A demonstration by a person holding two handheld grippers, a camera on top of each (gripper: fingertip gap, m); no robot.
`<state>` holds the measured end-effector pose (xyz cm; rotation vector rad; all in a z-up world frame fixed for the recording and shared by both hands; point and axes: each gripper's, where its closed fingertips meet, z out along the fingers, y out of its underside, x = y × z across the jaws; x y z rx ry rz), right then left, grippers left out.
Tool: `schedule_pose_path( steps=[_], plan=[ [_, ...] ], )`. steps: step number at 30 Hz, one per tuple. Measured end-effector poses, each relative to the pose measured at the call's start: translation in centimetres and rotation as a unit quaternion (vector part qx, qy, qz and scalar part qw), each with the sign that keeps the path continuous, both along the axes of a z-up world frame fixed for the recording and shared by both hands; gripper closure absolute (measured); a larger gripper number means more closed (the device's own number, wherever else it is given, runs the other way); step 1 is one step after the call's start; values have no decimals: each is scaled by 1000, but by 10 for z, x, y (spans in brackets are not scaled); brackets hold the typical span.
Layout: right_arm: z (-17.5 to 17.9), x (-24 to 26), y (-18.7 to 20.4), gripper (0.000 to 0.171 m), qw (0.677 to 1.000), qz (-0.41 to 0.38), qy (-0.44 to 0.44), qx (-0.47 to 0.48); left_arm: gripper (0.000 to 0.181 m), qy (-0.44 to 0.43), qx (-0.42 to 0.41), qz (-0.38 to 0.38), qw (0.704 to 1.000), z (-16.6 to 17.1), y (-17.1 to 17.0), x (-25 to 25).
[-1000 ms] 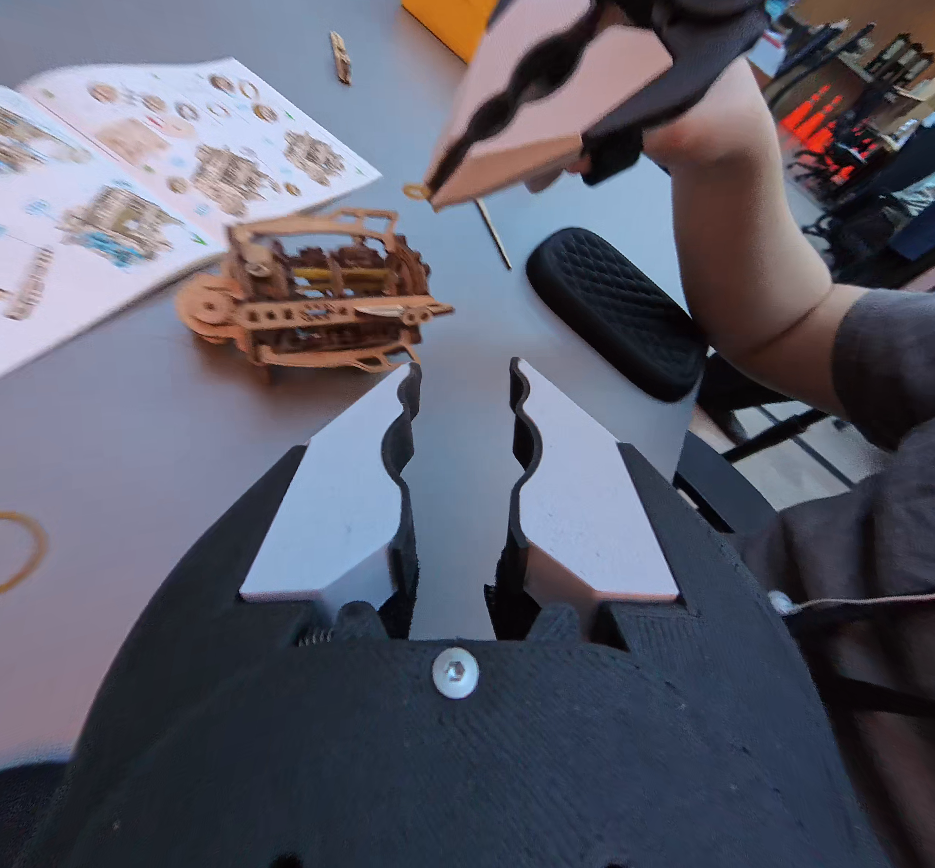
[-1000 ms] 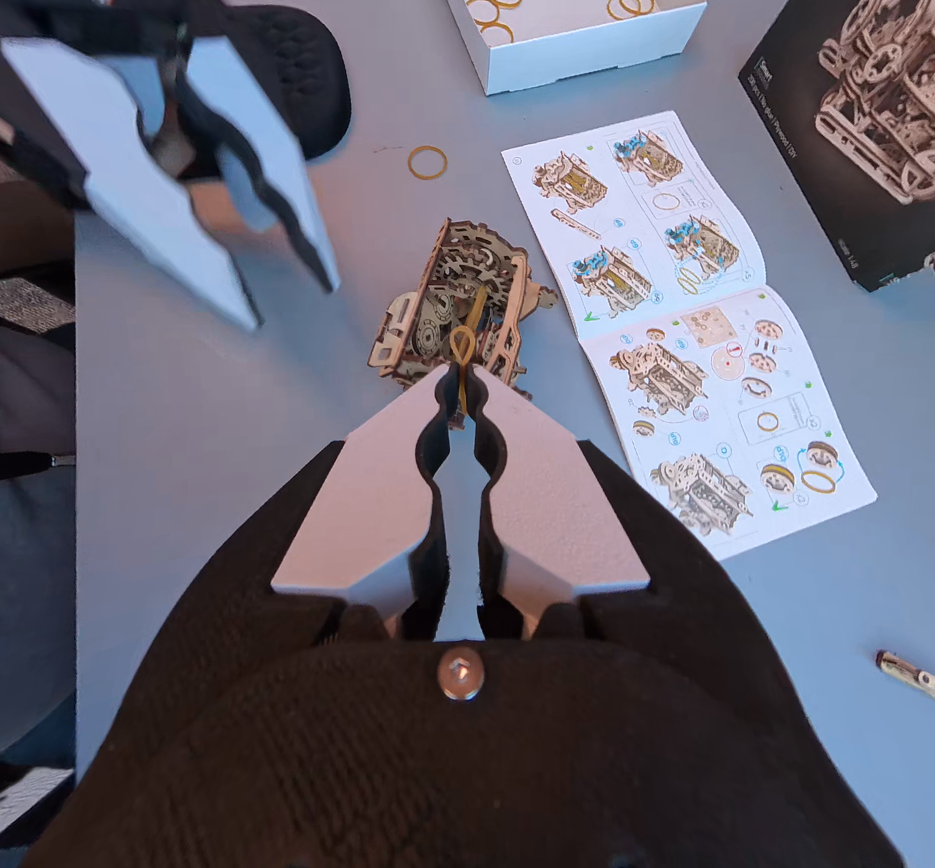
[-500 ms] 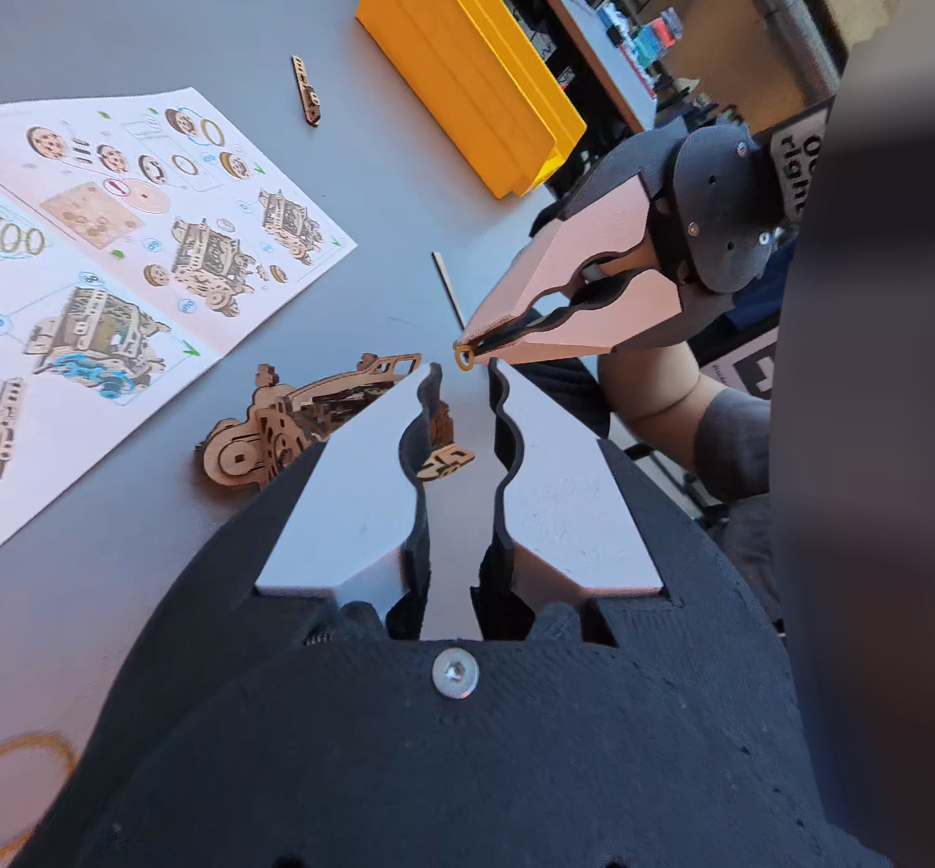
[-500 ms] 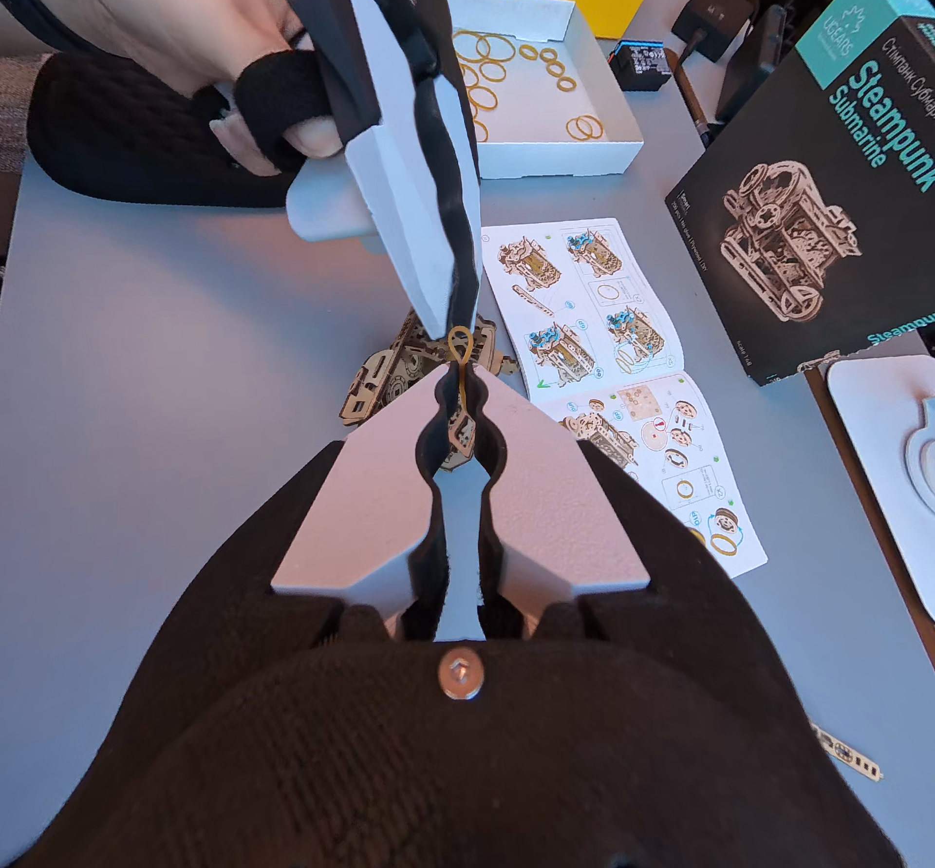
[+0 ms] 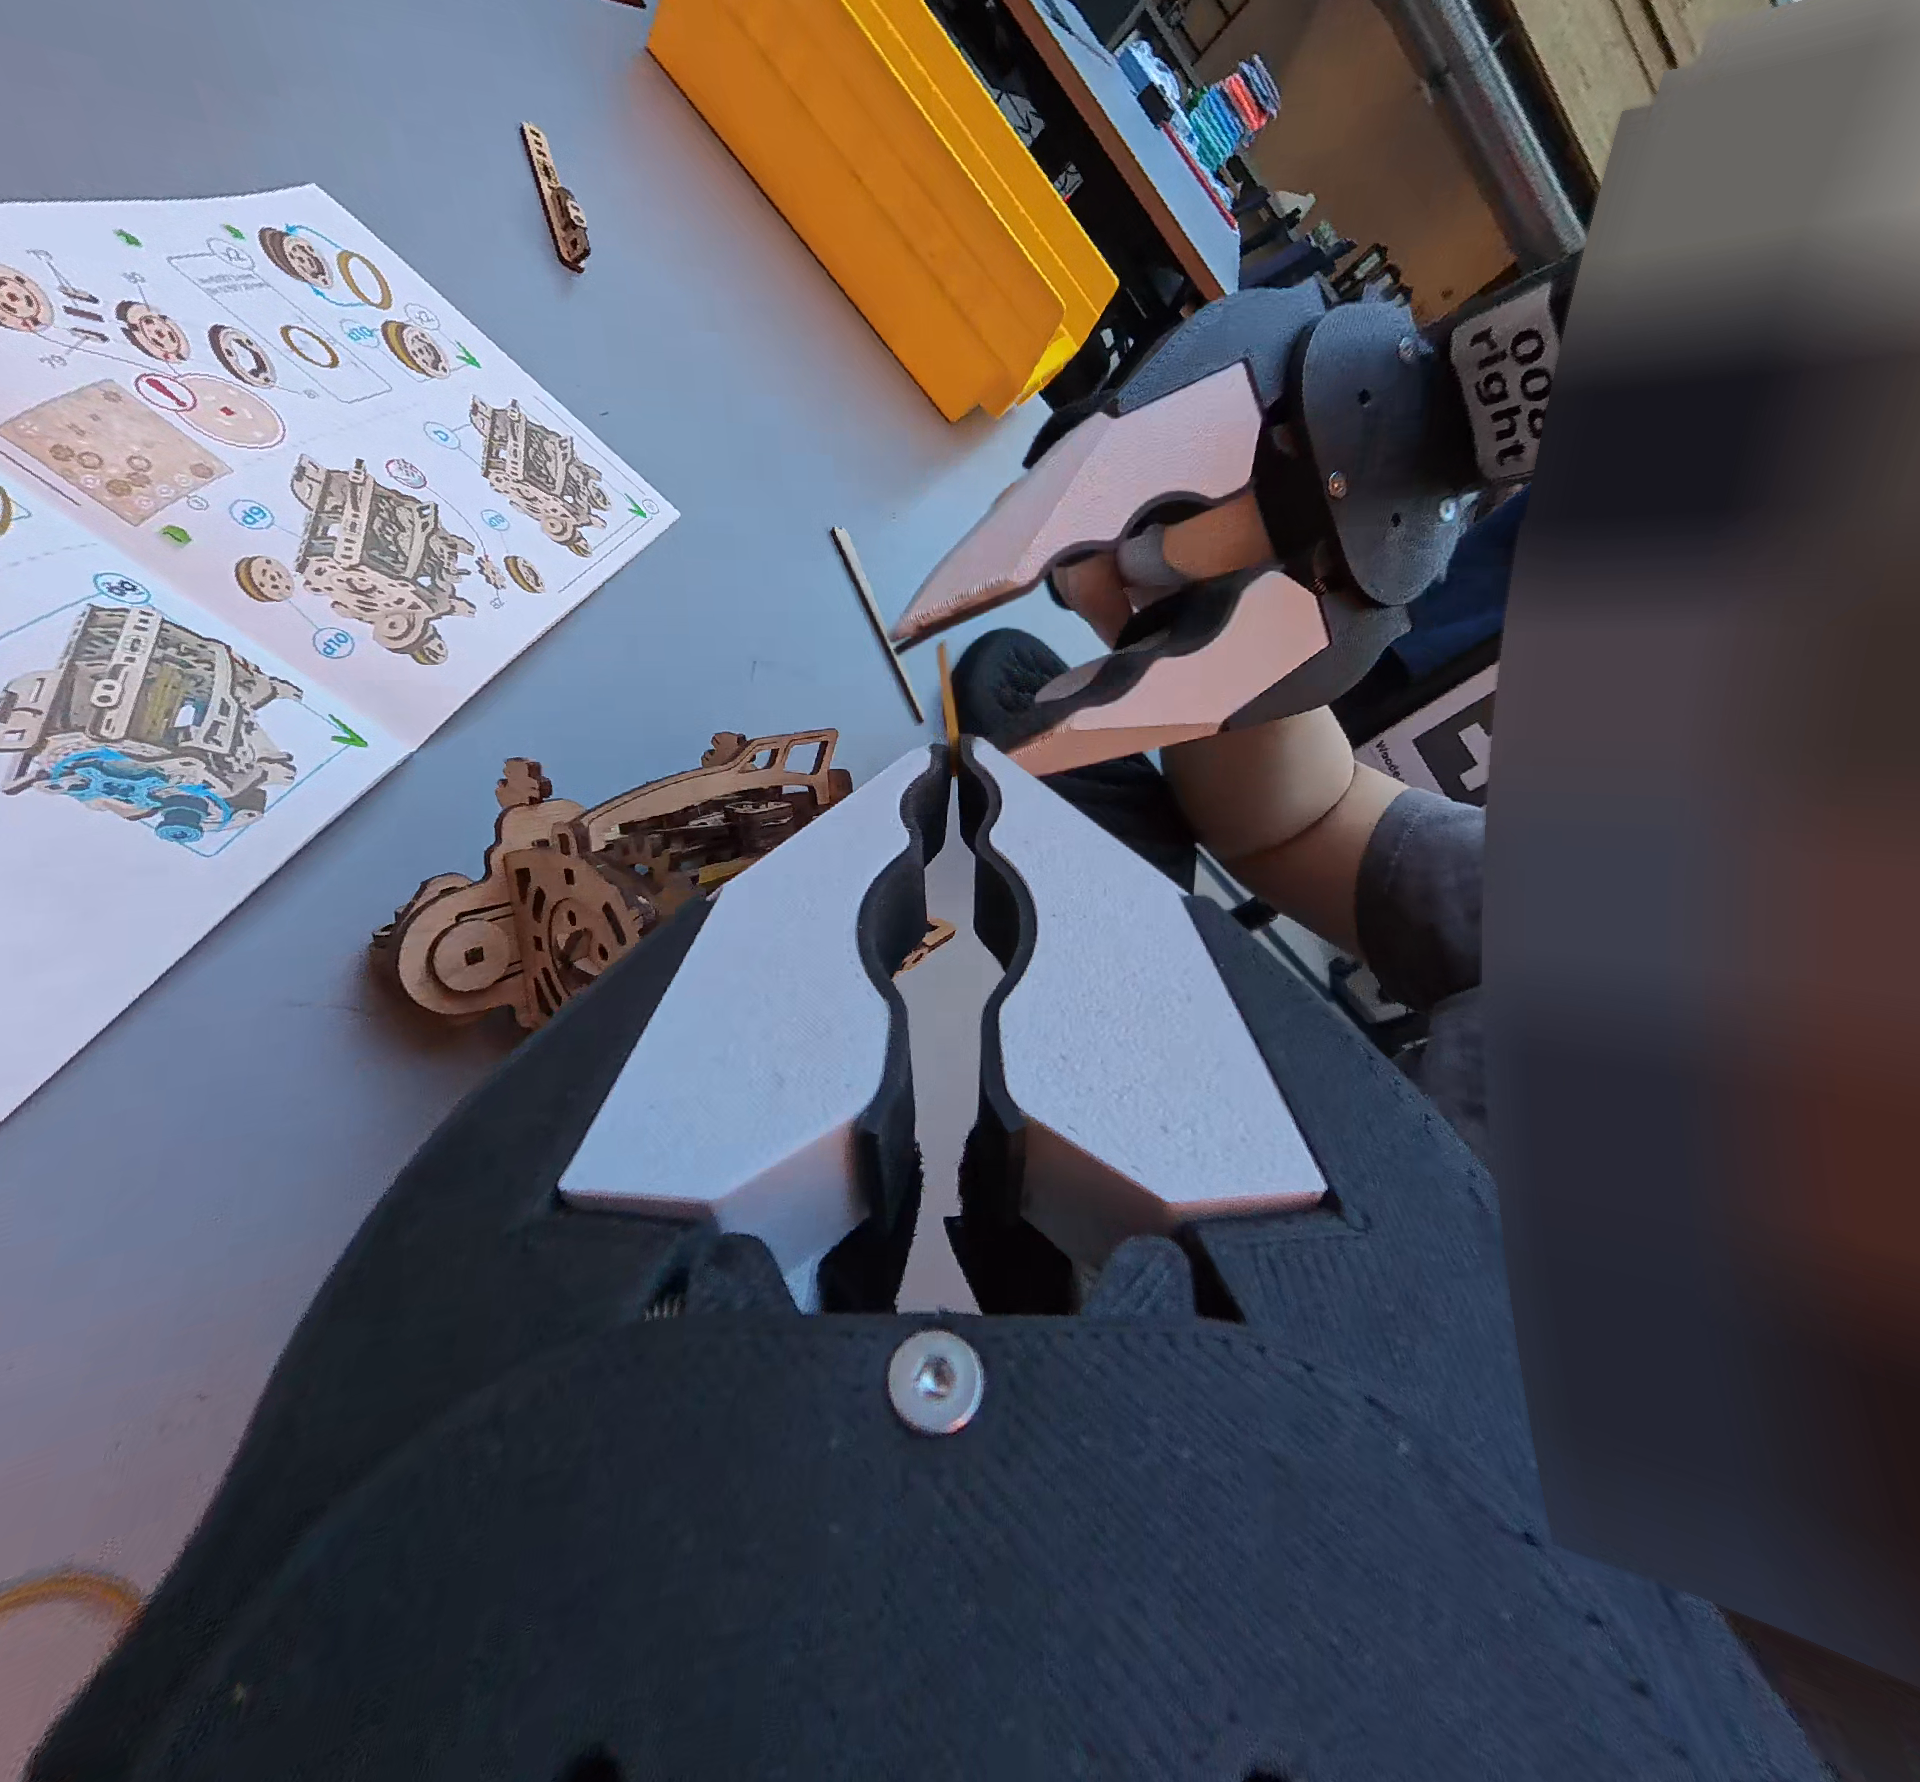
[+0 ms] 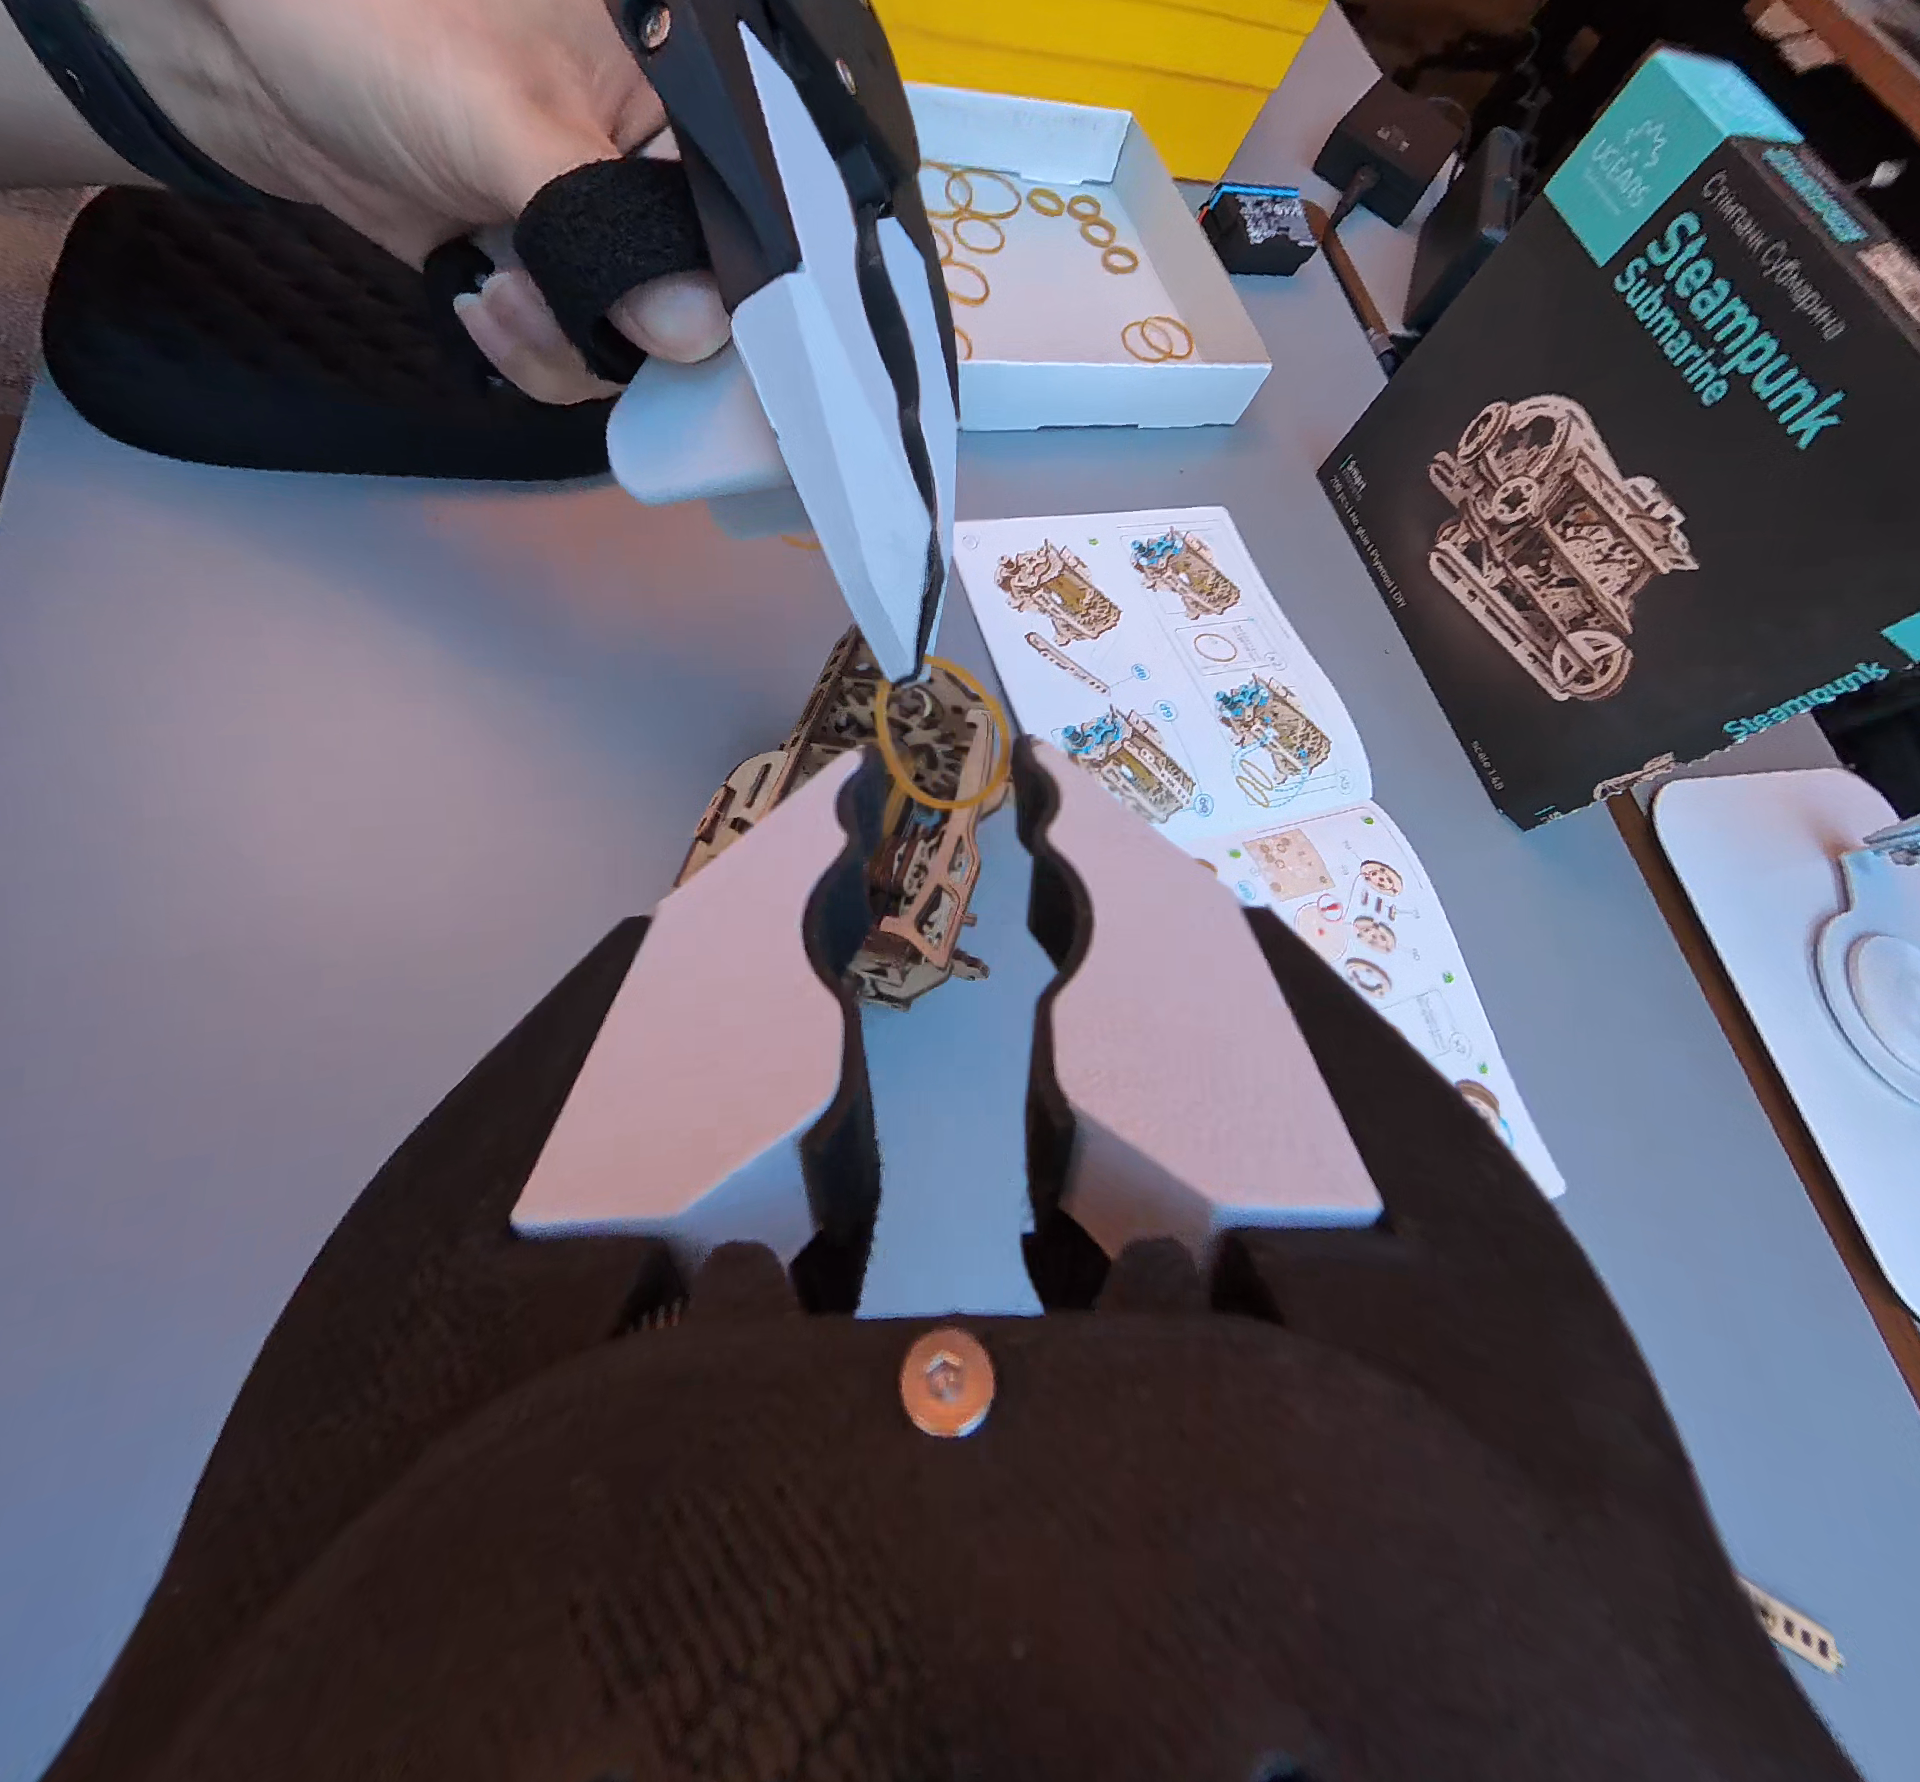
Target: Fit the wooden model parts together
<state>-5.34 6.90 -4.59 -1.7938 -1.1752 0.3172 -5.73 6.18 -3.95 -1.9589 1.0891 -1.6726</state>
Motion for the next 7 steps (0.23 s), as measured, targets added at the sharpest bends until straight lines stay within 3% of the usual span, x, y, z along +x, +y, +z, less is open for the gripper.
schedule_pose_path(
  steps=[1,7],
  plan=[
    [0,1,0,142,1000,2,4,13,181,-6,-11,2,1000,2,1,-2],
    [13,6,-11,137,991,33,80,100,181,-14,-69,-1,998,-2,2,-10]
  ],
)
